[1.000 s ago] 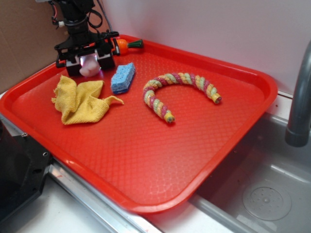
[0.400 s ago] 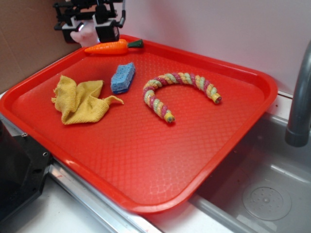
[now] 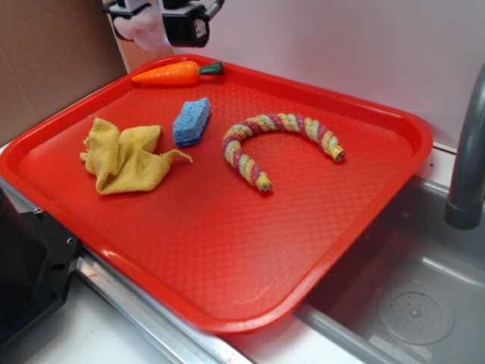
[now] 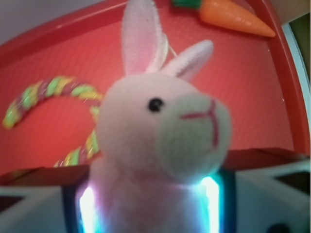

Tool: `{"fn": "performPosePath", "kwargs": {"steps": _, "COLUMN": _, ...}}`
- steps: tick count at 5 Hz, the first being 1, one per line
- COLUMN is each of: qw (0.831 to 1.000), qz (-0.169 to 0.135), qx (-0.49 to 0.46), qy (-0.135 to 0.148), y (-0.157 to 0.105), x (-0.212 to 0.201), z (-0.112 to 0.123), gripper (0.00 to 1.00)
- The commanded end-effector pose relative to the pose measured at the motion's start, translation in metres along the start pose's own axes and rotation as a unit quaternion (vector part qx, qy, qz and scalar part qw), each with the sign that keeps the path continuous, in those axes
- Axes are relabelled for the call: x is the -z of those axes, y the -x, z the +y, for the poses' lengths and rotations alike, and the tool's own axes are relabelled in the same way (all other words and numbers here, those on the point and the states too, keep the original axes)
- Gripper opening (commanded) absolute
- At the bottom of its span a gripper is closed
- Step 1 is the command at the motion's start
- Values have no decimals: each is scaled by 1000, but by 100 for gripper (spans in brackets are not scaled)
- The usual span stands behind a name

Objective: Grab the pink bunny.

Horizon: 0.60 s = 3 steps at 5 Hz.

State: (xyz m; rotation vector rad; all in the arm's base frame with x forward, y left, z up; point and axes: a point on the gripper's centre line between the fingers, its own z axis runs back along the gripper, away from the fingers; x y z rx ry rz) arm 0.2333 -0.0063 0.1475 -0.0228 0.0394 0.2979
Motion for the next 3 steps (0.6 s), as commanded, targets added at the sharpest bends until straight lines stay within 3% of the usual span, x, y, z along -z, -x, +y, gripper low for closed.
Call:
{"fn": "performPosePath", "kwargs": {"steps": 1, "qw": 995, "qz": -60, "qx": 83, "qy": 19, "y": 44, "x": -42, "z": 0, "gripper": 0}}
{"fn": "performPosePath", "kwargs": {"steps": 2, "qw": 993, "qz": -60, "qx": 97, "qy": 23, "y": 56, "x": -45, "z": 5, "gripper": 0}}
{"fn": "performPosePath", "kwargs": {"steps": 3, "qw": 998, "qz": -30, "qx": 52, "qy": 21, "y": 43, "x": -48, "z": 15, "gripper": 0}}
